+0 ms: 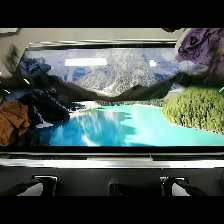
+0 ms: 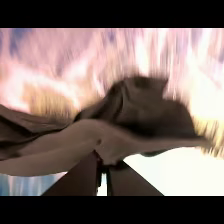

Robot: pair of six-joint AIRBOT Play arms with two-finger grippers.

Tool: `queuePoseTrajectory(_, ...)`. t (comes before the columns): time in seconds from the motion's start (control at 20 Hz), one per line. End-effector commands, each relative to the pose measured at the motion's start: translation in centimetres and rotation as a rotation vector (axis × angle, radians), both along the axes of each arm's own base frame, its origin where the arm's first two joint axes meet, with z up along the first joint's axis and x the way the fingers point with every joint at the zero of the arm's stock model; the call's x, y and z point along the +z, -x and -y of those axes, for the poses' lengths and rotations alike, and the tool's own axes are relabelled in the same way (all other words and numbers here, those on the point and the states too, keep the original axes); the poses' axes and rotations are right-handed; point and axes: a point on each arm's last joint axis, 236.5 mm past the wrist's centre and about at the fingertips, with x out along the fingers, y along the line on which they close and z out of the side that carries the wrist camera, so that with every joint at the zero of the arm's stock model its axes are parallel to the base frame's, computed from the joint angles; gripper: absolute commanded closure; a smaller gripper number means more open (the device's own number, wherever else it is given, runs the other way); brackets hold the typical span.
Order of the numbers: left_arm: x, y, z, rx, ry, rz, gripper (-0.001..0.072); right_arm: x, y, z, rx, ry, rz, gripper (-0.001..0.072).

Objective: Fold the clothes and pants, and hang the long-sleeved shirts on hangers.

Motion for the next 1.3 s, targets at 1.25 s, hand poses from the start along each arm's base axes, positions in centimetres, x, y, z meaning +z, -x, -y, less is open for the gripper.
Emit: queuePoseTrajectory(1.25, -4.8, 0.2, -8.0, 0.172, -0.348, -0.212, 0.0691, -5.7, -1.8, 4.7, -0.146, 0.13, -0.361, 0.0681)
